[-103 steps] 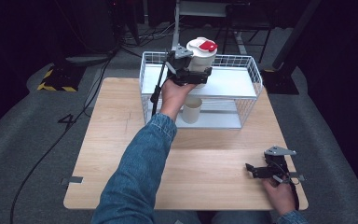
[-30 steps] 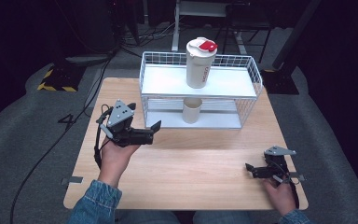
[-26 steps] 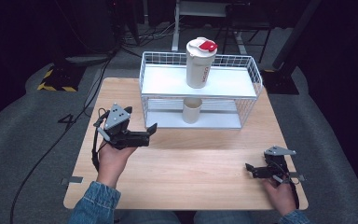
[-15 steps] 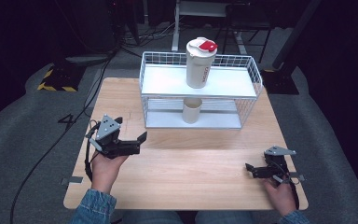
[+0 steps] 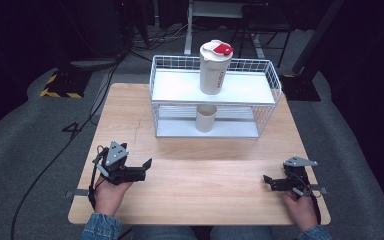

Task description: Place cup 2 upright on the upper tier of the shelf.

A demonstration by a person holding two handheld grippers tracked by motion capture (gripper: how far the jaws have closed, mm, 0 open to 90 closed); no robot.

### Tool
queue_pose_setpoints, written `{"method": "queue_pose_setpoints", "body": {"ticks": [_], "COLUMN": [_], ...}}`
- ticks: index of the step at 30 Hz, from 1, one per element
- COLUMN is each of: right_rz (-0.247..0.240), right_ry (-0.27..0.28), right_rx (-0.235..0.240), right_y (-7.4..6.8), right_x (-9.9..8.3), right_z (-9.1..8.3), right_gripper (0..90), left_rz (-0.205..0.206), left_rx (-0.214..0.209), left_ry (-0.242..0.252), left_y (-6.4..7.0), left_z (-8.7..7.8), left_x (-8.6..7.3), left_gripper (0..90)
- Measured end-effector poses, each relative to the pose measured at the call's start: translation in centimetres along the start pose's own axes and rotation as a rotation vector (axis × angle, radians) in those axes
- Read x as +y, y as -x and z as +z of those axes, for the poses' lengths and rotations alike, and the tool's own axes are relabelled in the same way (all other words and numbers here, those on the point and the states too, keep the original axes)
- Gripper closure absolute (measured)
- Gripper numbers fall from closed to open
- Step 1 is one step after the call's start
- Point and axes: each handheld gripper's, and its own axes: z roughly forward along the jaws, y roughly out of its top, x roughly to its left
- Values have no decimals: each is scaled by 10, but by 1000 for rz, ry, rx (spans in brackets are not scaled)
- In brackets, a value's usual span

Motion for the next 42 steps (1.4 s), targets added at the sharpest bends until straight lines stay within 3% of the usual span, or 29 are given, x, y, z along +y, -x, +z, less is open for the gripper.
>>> {"method": "queue_pose_setpoints", "body": {"ticks": [10, 12, 16, 25, 32, 36, 42], "right_rz": [0, 0, 0, 0, 0, -1, 0], "right_ry": [0, 0, 0, 0, 0, 0, 0], "right_rx": [0, 0, 0, 0, 0, 0, 0], "right_y": [0, 0, 0, 0, 0, 0, 0], "right_x": [0, 0, 0, 0, 0, 0, 0], "right_z": [0, 0, 0, 0, 0, 0, 0], "right_gripper": [5, 5, 5, 5, 5, 5, 5], "left_rz": [-24, -33, -41, -40, -36, -68, -70], "left_rx": [6, -13, -14, -8, 22, 30, 57], "left_ry": [-41, -75, -120, -217, -263, -302, -314], "left_y": [-1, -3, -6, -9, -10, -12, -12], "left_z": [6, 8, 12, 20, 27, 33, 35], "left_x": [-31, -37, -46, -55, -60, -65, -65], "left_gripper": [0, 1, 2, 2, 4, 58, 62]}}
